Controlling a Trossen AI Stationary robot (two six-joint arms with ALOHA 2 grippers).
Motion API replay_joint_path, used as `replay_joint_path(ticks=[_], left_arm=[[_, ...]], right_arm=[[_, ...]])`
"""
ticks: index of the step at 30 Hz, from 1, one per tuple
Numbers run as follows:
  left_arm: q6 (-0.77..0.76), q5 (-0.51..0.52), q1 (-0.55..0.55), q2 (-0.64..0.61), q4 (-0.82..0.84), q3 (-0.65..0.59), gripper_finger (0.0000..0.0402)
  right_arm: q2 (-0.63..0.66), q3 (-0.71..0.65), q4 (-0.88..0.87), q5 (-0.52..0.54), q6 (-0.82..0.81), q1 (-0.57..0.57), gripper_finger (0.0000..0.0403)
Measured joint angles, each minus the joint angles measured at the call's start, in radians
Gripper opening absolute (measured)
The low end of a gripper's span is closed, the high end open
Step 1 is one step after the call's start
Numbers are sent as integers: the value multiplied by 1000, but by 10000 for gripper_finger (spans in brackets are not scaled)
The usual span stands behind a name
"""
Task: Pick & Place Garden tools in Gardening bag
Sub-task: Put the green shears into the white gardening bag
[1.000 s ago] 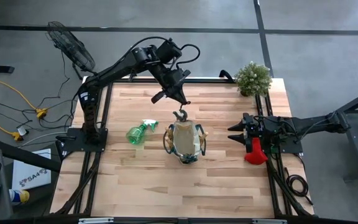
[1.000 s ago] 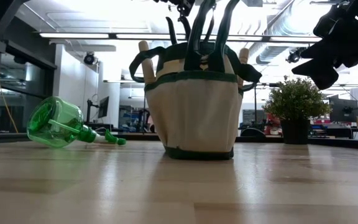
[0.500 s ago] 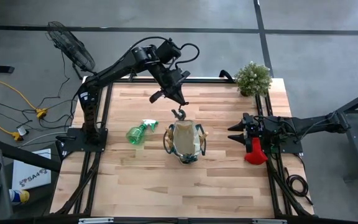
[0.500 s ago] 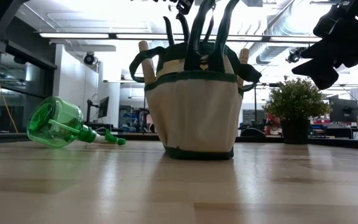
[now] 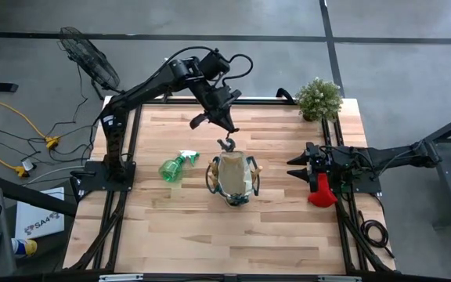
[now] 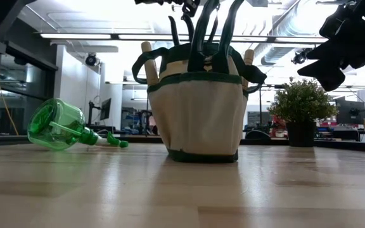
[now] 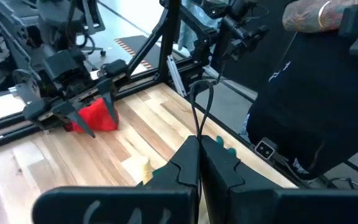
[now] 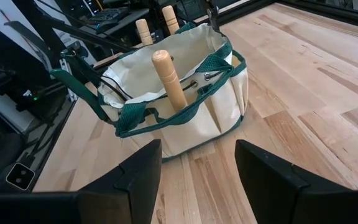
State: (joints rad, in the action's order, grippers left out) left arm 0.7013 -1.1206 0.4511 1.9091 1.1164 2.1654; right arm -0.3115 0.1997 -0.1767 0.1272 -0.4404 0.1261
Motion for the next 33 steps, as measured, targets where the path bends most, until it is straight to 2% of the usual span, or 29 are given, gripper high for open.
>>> replay_joint_path(ticks=[33], left_arm=[[-3, -54, 20, 102, 9, 0, 0]], right_arm=[[0, 0, 0, 0, 0, 0, 197]])
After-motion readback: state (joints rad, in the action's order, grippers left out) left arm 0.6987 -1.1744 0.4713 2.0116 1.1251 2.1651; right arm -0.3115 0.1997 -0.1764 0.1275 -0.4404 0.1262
